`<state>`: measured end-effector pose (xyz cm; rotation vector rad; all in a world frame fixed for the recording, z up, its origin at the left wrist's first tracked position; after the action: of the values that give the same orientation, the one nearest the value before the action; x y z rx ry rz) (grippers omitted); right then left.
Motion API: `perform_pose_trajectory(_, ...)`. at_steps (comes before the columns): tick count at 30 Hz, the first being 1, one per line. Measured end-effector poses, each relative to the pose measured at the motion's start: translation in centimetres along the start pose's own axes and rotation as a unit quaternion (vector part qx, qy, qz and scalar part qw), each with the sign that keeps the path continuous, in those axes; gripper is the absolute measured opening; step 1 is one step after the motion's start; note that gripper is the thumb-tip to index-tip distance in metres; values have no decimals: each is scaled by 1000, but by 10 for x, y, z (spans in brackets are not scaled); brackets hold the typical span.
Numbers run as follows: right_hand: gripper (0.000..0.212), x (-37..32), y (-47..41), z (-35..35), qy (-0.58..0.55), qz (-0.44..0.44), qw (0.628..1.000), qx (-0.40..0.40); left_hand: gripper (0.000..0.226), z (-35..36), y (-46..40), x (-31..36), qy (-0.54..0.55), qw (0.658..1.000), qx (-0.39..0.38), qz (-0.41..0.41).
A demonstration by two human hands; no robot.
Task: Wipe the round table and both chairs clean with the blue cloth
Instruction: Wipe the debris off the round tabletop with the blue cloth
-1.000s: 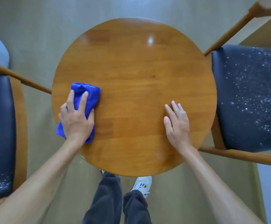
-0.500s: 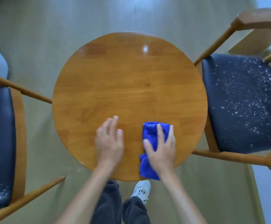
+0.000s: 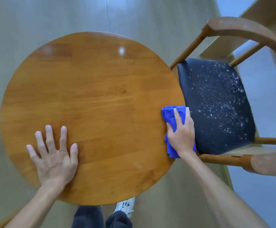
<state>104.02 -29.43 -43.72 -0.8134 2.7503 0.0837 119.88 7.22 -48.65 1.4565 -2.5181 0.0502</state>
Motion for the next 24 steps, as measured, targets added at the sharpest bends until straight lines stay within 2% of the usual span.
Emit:
perform_pose_trajectory(2,56,3,-27,8,3,175,984,18,66,-2,0,1,-5,1000,7,3)
perform_pose_trajectory(3,58,-7,-30,14,8,220,975,34,66,-2,0,1,-9,1000,9,3)
perform_pose_trajectory(4,59,-25,-26,19,11,229,972,48,66,-3,0,1,-12,1000,10,3)
perform_pose_trajectory(6,61,-80,0,32,6,162,986,51,65,-4,0,2,-15,1000,7,-2)
perform_pose_trajectory(9,62,-153,83,48,-6,-66,998,-19,66,-6,0,2,-17,1000,5,-6)
perform_pose_trajectory(11,59,-144,137,47,-1,-217,973,-77,66,-5,0,2,-14,1000,-1,-4)
perform_pose_trajectory(13,59,-94,147,34,2,-283,955,-92,66,-5,-1,0,-20,1000,-13,-10)
perform_pose_trajectory(15,60,-46,115,19,7,-240,968,-69,66,-4,-1,-1,-25,999,-21,-16)
perform_pose_trajectory(17,56,-19,60,11,17,-105,994,-25,66,-5,-2,0,-22,999,-22,-15)
perform_pose_trajectory(19,53,-21,11,13,15,52,998,9,66,-7,-2,1,-22,999,-19,-14)
perform_pose_trajectory(21,54,-50,-9,22,3,146,989,20,65,-6,-2,2,-22,999,-27,-11)
perform_pose_trajectory(22,55,-74,-7,29,-1,147,989,16,65,-6,-3,3,-24,999,-33,-10)
perform_pose_trajectory(24,56,-128,26,41,-5,53,999,8,65,-7,-3,3,-30,998,-47,-14)
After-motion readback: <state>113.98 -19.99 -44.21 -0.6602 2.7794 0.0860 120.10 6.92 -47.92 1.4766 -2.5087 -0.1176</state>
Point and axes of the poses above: each hand's wrist, its own y-axis away from the middle knuckle, its own z-axis out of the palm, x = y × z, the point moved 6 cm from there along -y, towards the middle knuckle, and after that the axes turned 12 degrees about z, right-handed, at the moved point
